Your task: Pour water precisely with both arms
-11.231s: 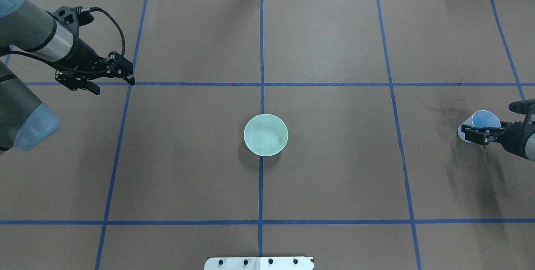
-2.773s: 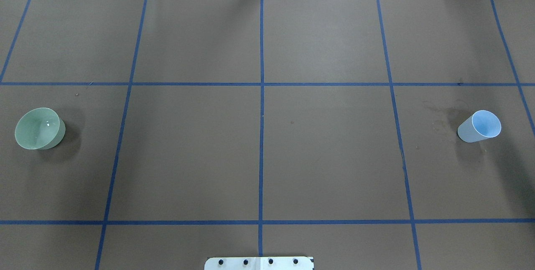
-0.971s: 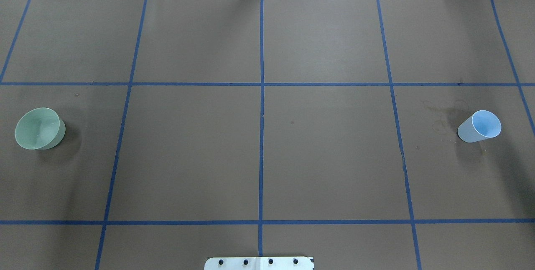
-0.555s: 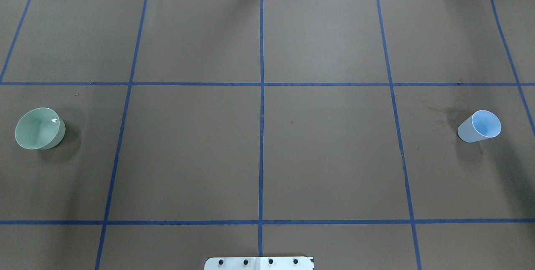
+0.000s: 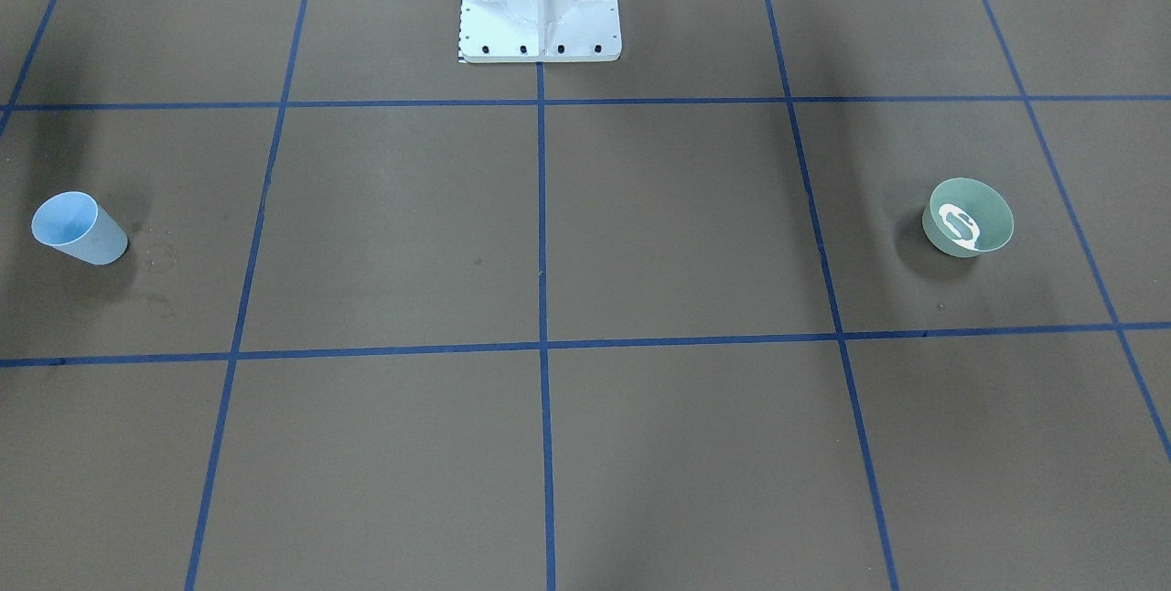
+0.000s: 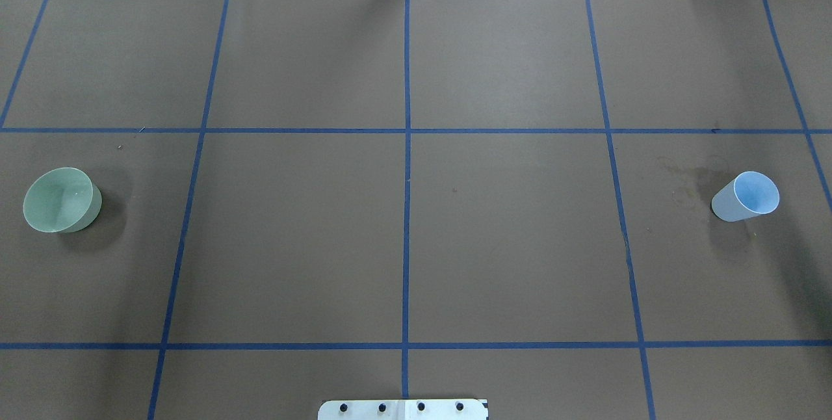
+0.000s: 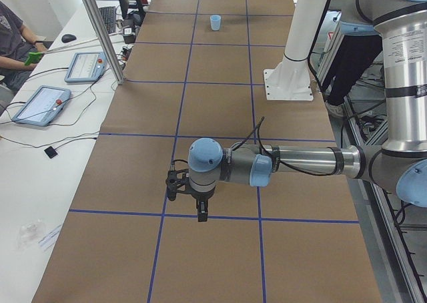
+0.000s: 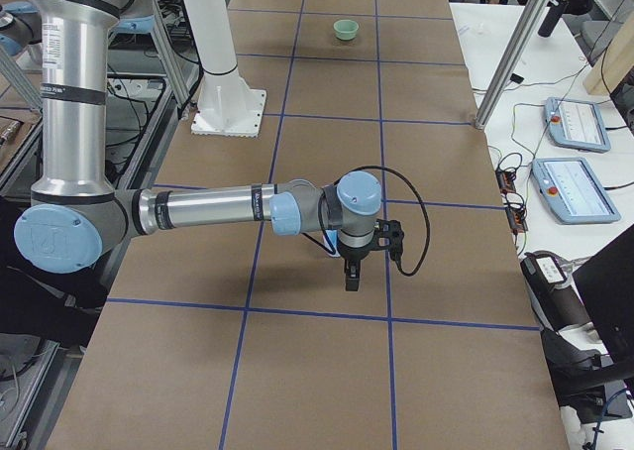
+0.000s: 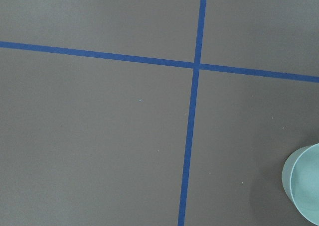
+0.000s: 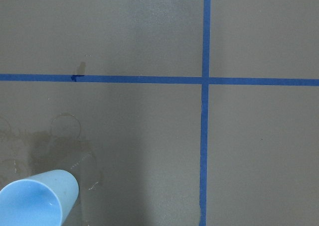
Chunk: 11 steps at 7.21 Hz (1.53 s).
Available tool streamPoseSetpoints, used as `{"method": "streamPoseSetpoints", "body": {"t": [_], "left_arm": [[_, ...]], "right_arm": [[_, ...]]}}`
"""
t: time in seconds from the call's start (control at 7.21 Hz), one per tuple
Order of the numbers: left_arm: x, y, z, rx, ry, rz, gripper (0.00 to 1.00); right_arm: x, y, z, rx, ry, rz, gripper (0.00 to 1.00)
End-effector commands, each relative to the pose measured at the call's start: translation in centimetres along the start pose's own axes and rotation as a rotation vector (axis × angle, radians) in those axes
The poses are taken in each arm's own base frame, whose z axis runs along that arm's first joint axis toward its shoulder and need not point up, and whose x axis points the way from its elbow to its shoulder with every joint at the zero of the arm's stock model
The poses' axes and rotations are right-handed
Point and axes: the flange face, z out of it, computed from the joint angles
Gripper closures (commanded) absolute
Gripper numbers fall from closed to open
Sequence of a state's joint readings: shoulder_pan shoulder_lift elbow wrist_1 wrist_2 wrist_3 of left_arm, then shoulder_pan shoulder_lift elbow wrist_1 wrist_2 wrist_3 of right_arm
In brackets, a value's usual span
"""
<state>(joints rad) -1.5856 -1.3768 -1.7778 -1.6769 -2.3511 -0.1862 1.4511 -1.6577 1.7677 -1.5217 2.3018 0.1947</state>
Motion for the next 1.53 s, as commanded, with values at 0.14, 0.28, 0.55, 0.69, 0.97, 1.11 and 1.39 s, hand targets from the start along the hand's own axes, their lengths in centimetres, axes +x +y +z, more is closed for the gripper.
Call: {"method": "streamPoseSetpoints", "body": {"t": [0.14,0.28,0.55,0.69,0.97,1.11,1.39], "left_arm": [[-0.2,0.4,0.8,-0.08,-0.018,-0.056,0.0],[-0.2,0.4,0.9,-0.083,-0.02,-0.054,0.0],[-0.4,0.7,1.7,-0.105,-0.029,0.092,0.0],[-0.8,1.1,1.9,-0.116,-0.032,0.088,0.0],[-1.0,1.2,2.1,-0.122,-0.03,0.098,0.0],[-0.9,1.2,2.0,-0.119,-0.024,0.101,0.0],[-0.7,1.1,1.8,-0.113,-0.027,0.106,0.0]], "right_arm": [[0.4,-0.1,0.1,0.004,0.028,0.003,0.01],[0.4,-0.1,0.2,0.003,0.029,0.003,0.01],[0.3,0.0,0.1,0.001,0.018,-0.007,0.01],[0.3,0.0,0.1,0.001,0.016,-0.007,0.01],[0.2,0.0,0.0,0.002,0.015,-0.008,0.01],[0.2,0.0,0.0,0.002,0.015,-0.008,0.01],[0.3,0.0,0.1,-0.001,0.013,-0.006,0.01]]}}
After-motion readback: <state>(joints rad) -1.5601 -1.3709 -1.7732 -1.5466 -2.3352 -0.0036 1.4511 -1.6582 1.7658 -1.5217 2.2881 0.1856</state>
